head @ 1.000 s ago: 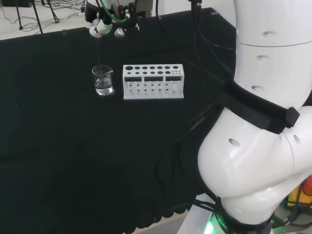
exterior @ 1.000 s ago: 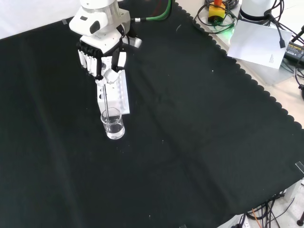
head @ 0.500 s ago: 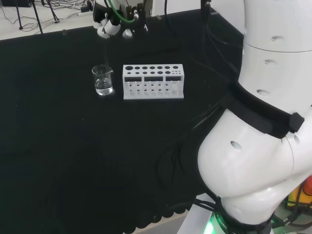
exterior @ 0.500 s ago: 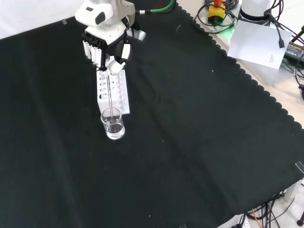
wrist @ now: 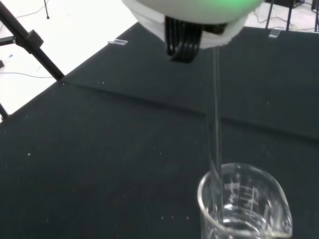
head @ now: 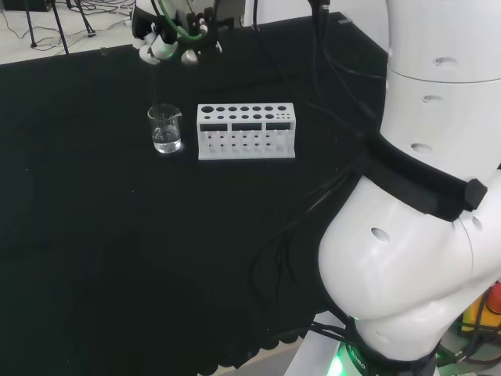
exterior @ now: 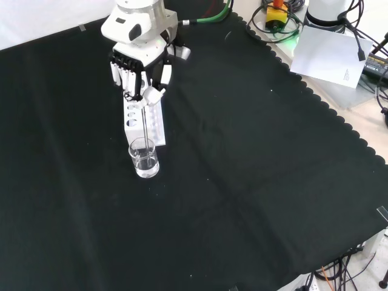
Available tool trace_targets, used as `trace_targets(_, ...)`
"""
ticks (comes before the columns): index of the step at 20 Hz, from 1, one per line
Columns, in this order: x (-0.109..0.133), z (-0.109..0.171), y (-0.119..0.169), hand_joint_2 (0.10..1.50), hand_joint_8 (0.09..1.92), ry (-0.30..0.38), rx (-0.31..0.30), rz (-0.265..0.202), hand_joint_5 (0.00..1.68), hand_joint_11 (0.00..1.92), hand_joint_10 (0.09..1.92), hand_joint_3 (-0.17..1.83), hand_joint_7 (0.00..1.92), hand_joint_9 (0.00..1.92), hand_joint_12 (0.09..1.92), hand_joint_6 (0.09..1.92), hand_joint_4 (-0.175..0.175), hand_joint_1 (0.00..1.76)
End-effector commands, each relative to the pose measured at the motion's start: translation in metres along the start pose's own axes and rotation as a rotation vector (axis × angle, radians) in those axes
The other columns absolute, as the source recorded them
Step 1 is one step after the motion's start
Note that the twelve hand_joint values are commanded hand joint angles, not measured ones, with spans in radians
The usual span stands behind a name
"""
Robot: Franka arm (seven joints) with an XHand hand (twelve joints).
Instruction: Stir in the beaker to the left of the white test tube rack with the glass rod.
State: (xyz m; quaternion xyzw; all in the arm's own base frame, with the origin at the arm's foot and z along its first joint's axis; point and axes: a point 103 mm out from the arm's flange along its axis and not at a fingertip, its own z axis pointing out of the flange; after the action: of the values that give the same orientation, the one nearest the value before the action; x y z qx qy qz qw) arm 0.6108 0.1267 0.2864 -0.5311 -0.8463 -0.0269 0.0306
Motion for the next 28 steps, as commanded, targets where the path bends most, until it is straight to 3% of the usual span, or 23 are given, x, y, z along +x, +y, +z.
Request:
trace_targets(1, 0.000, 0.005, 0.017, 0.73, 0.95, -0.007, 0.001, -0.006, 1.20, 1.39, 0.78, 0.58, 1.26, 1.65, 1.05, 0.48, -0.175, 1.32)
trace_targets(6, -0.033, 0.000, 0.007, 0.73, 0.95, 0.002, 0.014, 0.037, 1.20, 1.39, 0.78, 0.58, 1.26, 1.65, 1.05, 0.48, -0.175, 1.32)
trace_targets(11, -0.041, -0.011, -0.015, 0.73, 0.94, -0.012, 0.013, 0.066, 1.20, 1.38, 0.78, 0.58, 1.26, 1.65, 1.05, 0.48, -0.175, 1.32)
trace_targets(16, -0.024, -0.007, -0.024, 0.73, 0.94, -0.012, 0.026, 0.051, 1.20, 1.39, 0.78, 0.58, 1.26, 1.65, 1.05, 0.48, -0.175, 1.32)
trace_targets(24, 0.027, -0.009, -0.008, 0.73, 0.94, -0.008, 0.023, -0.024, 1.20, 1.38, 0.78, 0.57, 1.26, 1.65, 1.05, 0.48, -0.175, 1.32)
trace_targets(28, 0.029, -0.009, -0.001, 0.73, 0.94, -0.018, 0.011, -0.027, 1.20, 1.38, 0.78, 0.57, 1.26, 1.65, 1.05, 0.48, -0.175, 1.32)
